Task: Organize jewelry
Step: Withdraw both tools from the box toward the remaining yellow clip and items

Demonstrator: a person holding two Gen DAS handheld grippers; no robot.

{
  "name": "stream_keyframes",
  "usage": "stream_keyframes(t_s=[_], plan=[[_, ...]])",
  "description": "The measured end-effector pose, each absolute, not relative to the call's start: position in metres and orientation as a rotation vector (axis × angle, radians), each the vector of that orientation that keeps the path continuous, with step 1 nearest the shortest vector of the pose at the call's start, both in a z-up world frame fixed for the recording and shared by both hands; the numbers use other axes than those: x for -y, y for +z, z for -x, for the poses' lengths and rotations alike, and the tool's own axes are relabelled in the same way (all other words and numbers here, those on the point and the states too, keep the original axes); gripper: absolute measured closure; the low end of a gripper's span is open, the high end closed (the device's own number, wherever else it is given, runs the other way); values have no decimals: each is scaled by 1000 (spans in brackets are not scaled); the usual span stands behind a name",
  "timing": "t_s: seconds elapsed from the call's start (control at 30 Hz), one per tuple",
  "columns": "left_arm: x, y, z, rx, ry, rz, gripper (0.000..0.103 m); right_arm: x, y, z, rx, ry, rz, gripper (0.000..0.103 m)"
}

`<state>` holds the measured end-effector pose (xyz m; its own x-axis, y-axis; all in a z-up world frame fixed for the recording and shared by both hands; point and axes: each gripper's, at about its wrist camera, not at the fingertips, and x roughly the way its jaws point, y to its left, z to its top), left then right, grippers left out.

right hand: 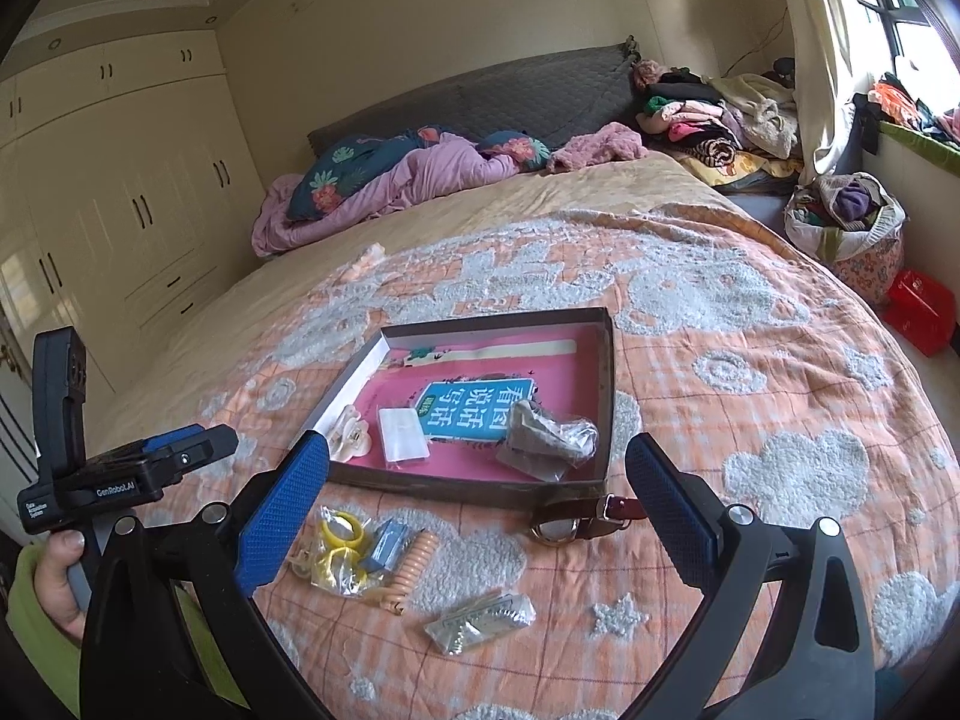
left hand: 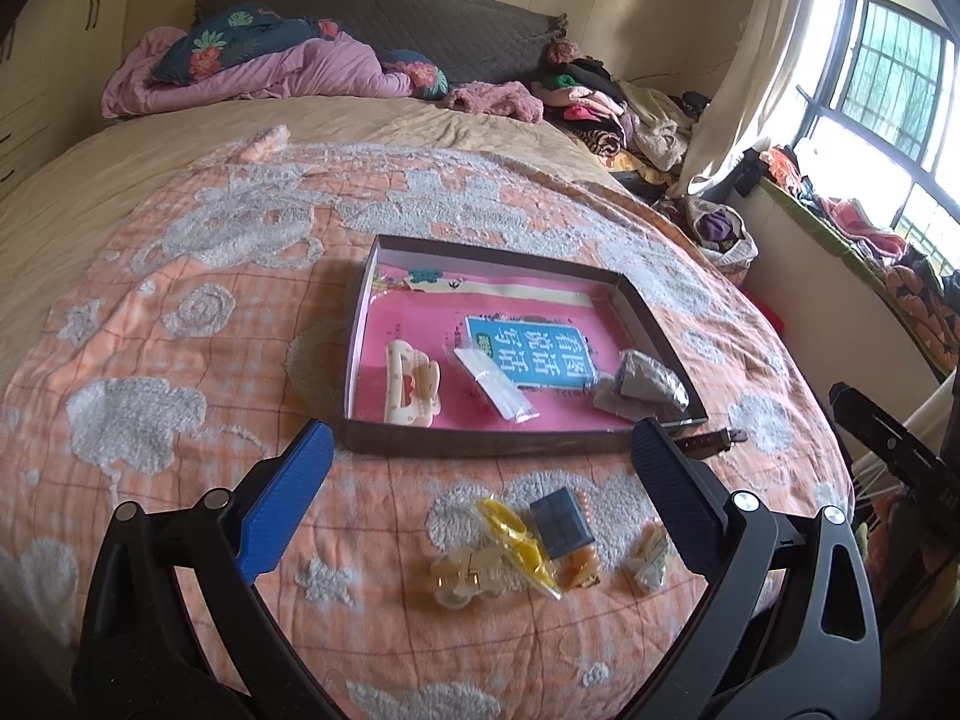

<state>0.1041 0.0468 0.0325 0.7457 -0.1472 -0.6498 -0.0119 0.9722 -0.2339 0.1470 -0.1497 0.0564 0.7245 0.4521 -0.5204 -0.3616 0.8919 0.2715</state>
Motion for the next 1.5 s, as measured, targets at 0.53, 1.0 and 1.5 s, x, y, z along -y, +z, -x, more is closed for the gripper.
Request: stream_keyframes(t_s=[0.53,1.0,1.5], plan=[[-34,6,-86,-797,-87,147,10,139,32,-132,-681,470,-84,4],[-30,-20,-78,-860,-106,102,10,134,5,-126,-751,479,-40,4],[-27,-54,-79,-957,-127,79,40,132,-21,-132,-826,471,-21,4]])
